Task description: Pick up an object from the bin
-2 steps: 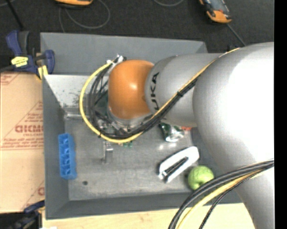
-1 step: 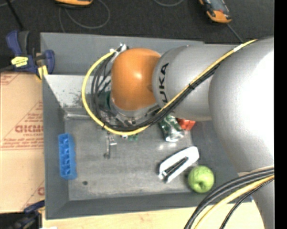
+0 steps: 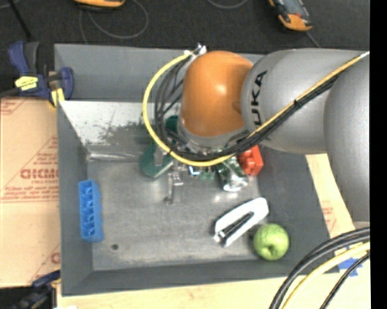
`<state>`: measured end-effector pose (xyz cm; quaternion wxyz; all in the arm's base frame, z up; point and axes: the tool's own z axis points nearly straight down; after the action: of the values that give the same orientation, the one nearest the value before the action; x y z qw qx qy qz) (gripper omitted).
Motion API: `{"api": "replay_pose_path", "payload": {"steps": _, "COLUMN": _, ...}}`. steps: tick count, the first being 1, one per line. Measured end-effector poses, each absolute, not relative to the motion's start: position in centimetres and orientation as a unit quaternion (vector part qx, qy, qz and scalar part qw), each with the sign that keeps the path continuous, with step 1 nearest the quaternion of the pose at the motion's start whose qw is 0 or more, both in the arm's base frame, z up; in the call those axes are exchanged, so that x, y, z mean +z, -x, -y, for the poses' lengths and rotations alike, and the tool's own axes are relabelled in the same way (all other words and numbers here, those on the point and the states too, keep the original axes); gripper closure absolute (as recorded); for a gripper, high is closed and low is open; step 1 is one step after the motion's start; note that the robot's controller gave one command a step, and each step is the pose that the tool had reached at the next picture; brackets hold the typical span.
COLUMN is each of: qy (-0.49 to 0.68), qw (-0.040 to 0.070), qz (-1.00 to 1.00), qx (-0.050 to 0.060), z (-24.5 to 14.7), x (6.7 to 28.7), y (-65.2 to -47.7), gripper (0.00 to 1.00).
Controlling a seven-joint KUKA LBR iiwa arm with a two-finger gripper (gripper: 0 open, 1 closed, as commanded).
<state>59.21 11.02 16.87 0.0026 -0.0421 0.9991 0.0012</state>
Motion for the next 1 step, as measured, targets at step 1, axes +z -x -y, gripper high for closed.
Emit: {"api": "replay_pose_path", "payload": {"steps": 1, "qy": 0.026, "qw": 0.001, "qz": -1.0, "qx": -0.002, "z": -10.36, "x": 18.96, "y": -54.61, "gripper": 0.0}}
